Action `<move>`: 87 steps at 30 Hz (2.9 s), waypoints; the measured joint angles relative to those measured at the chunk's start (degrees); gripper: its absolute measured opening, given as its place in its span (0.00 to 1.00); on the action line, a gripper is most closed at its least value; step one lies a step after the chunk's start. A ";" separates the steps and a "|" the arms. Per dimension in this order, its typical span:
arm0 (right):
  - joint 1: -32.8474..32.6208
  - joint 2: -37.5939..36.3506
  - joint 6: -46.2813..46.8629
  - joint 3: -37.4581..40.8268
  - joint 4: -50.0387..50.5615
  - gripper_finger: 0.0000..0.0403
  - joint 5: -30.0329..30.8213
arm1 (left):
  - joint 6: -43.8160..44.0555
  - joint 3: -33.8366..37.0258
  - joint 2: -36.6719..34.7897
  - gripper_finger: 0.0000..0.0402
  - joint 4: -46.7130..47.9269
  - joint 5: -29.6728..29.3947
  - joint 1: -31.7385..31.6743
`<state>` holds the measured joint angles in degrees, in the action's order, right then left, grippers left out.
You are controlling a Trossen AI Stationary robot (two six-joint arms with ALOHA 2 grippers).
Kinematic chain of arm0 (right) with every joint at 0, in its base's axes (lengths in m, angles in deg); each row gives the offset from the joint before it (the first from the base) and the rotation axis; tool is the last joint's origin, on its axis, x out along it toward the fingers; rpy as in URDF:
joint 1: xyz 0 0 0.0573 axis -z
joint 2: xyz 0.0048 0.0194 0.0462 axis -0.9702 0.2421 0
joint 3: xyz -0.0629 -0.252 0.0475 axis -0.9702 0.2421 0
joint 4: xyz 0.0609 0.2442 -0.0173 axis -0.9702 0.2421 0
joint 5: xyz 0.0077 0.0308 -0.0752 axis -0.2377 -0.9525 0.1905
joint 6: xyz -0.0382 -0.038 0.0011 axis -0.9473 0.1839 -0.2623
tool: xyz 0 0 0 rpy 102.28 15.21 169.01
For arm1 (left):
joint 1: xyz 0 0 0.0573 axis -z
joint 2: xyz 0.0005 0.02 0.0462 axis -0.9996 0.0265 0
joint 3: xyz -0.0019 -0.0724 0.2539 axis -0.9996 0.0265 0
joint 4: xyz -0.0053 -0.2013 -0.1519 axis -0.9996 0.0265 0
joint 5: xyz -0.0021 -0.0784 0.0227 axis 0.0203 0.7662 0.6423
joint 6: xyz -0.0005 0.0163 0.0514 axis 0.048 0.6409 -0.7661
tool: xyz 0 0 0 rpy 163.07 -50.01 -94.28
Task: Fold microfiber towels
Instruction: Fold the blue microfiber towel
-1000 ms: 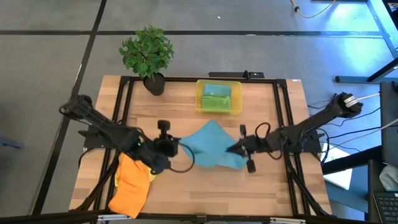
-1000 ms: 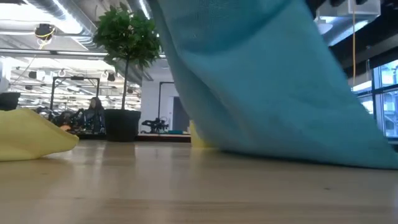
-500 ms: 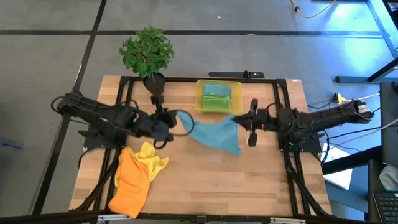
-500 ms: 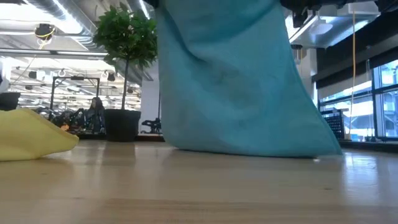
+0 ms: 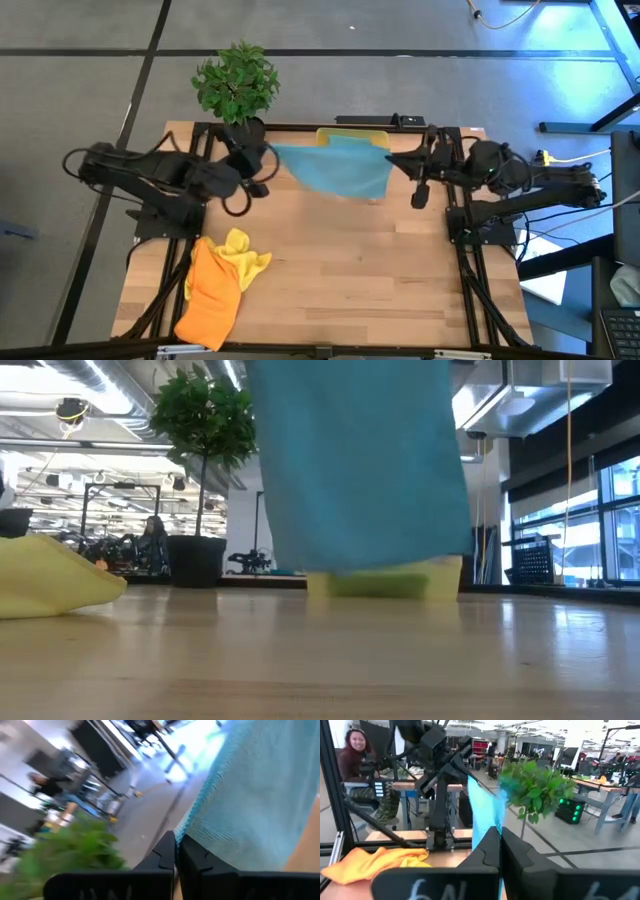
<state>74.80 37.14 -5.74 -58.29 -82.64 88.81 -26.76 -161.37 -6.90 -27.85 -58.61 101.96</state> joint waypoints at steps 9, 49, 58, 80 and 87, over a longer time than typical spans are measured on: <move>0.02 1.84 0.10 -2.81 6.01 0.00 -2.01 | -12.10 0.00 -1.16 0.00 -6.89 -11.65 7.97; -47.47 37.41 28.63 27.86 -36.92 0.01 5.02 | 38.73 0.00 41.95 0.00 -6.63 25.50 37.33; -47.47 42.68 28.70 23.55 -37.19 0.01 -0.44 | 33.94 0.00 41.95 0.00 -15.18 30.58 36.68; -47.36 42.76 39.42 23.99 -31.90 0.23 2.51 | 32.62 0.00 41.95 0.00 -13.39 31.11 33.75; -47.04 45.39 43.98 23.99 -32.47 0.35 2.43 | 32.65 0.00 41.95 0.00 -13.43 31.11 33.73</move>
<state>27.75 82.53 38.24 -34.30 -115.11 91.24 5.89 -161.37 35.05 -41.28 -27.50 135.68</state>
